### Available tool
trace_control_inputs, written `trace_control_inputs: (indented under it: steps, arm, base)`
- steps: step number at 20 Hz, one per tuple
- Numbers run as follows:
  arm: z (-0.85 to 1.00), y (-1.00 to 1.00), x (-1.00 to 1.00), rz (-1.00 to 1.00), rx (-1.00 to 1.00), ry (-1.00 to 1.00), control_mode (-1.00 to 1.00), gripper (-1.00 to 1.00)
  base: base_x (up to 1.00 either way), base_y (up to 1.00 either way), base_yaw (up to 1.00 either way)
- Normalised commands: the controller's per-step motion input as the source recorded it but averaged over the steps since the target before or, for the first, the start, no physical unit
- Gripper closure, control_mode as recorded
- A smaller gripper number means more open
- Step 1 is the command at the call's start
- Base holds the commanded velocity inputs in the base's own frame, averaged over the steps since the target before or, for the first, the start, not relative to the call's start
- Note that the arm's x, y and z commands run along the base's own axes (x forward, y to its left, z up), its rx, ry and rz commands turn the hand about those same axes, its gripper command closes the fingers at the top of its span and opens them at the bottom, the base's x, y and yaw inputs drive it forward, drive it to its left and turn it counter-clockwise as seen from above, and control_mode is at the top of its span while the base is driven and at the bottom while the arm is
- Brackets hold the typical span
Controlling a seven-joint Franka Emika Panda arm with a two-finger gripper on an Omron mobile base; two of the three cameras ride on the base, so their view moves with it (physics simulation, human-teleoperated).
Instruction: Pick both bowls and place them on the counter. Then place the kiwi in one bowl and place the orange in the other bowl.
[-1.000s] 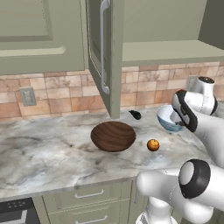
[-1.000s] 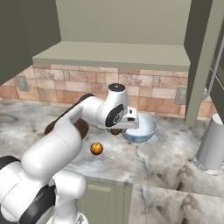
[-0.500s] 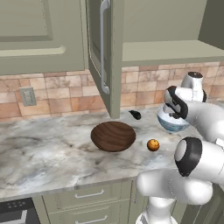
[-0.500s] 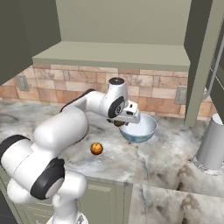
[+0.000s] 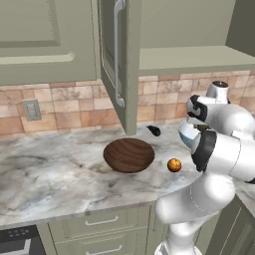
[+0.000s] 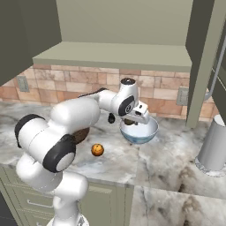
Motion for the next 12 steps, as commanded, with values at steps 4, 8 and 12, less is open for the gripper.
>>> trace_control_inputs:
  steps: [4, 8, 12]
  arm:
    - [-0.34, -0.32, 0.38, -0.06, 0.16, 0.00, -1.00, 1.00]
    - [-0.33, -0.10, 0.44, -0.03, 0.05, 0.00, -1.00, 1.00]
    - [-0.17, 0.00, 0.46, 0.00, 0.00, 0.00, -1.00, 1.00]
  base:
    - [0.00, 0.00, 0.00]
    - [0.00, 0.00, 0.00]
    - [0.00, 0.00, 0.00]
